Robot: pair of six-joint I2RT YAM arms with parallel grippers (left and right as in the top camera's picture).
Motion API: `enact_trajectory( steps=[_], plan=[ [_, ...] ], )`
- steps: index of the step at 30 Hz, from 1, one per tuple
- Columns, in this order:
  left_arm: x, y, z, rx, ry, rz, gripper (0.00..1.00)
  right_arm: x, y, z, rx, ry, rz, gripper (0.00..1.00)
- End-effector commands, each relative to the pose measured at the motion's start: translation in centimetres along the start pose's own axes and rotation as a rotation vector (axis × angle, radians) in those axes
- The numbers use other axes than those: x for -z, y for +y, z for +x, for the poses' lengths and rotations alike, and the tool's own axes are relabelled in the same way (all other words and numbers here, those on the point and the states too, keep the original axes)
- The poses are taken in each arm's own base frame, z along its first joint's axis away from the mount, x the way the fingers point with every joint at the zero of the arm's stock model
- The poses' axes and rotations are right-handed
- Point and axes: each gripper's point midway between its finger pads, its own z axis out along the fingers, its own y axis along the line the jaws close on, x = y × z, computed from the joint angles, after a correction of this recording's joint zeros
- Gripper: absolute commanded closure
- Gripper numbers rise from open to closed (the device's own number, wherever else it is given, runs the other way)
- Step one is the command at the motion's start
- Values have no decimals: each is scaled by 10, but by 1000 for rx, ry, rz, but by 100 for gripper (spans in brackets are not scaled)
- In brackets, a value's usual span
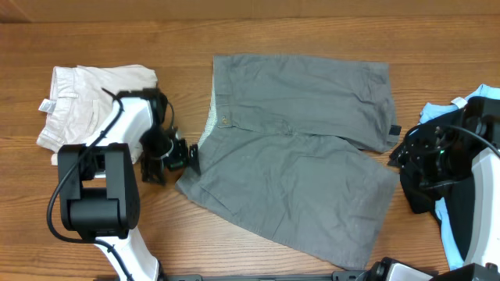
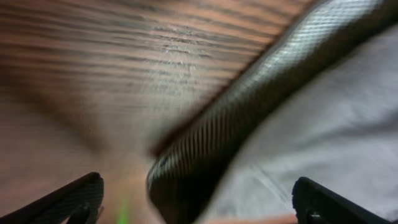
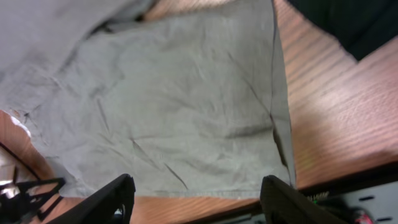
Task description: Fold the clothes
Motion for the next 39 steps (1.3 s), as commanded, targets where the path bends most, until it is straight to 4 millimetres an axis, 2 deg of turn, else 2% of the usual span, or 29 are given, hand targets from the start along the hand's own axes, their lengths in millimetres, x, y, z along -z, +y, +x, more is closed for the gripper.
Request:
enact_trajectory(
  steps=[1, 2, 3, 5, 6, 7, 9, 14, 19, 27, 30, 34, 36, 37, 39],
  plan=[
    [-19, -1, 6, 65, 19, 35, 7, -17, -3, 15, -25, 75, -17, 34],
    [-22, -1, 3, 75, 4, 39, 13, -22, -4, 18, -29, 90, -24, 36],
    [-25, -1, -1, 83, -12, 43, 26, -28, -6, 21, -35, 104, -24, 37],
    [-28, -2, -9, 94, -45, 53, 59, -39, -8, 26, -43, 130, -42, 38],
    [-27, -3, -12, 100, -59, 59, 70, -43, -8, 29, -47, 145, -52, 39],
    [-27, -4, -14, 101, -67, 66, 77, -47, -9, 31, -52, 157, -55, 40],
    [-26, -8, -17, 99, -74, 89, 84, -54, -13, 36, -60, 177, -49, 41],
    [-22, -15, -19, 95, -75, 122, 88, -60, -18, 46, -71, 214, -34, 40],
    [-9, -20, -28, 86, -104, 130, 88, -63, -28, 57, -90, 255, 4, 37],
    [7, -29, -43, 66, -157, 155, 85, -96, -48, 87, -218, 350, 44, 38],
    [8, -29, -44, 61, -161, 155, 83, -109, -57, 91, -271, 348, 69, 39],
    [8, -29, -44, 58, -161, 155, 82, -116, -60, 93, -344, 344, 81, 36],
    [8, -29, -44, 57, -161, 155, 82, -117, -57, 90, -346, 332, 62, 49],
    [8, -29, -44, 56, -161, 155, 82, -118, -57, 87, -342, 322, 58, 51],
    [8, -29, -44, 55, -161, 155, 81, -119, -56, 85, -342, 312, 55, 70]
  ],
)
